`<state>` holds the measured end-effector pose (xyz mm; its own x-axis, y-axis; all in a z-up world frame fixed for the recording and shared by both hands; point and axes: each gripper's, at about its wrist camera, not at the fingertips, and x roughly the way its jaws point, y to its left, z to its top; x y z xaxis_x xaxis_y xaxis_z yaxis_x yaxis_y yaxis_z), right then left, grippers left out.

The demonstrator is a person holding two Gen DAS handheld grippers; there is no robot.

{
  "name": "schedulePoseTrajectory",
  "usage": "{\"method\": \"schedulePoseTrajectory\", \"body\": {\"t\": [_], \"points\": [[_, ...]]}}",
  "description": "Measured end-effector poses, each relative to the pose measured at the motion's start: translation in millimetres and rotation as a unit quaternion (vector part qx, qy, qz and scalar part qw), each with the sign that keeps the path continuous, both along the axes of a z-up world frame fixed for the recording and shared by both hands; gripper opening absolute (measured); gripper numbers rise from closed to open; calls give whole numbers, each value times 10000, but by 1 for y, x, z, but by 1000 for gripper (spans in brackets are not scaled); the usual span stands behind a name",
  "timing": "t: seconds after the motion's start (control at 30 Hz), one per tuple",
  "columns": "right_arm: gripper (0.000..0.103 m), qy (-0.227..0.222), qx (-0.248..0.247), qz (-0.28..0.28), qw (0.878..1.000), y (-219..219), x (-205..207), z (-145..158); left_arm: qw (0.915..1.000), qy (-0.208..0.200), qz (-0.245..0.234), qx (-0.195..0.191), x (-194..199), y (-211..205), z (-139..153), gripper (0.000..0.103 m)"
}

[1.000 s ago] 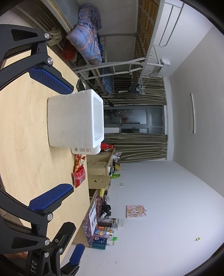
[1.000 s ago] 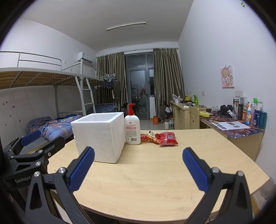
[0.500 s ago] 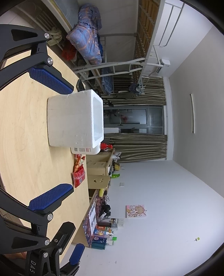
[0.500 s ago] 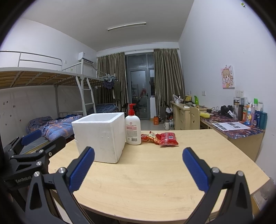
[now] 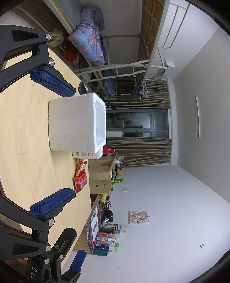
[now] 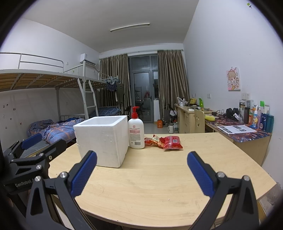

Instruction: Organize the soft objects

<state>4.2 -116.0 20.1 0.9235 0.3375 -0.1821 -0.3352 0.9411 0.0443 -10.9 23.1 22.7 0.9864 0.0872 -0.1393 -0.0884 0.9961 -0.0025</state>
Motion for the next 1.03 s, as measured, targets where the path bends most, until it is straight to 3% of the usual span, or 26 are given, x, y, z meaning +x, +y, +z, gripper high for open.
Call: {"method": "schedulePoseTrajectory", "body": {"t": [1.03], "points": [[103,18,-1,-9,10000,2,-1,-1,10000,31,12,-41,1,-2,3,103]]}}
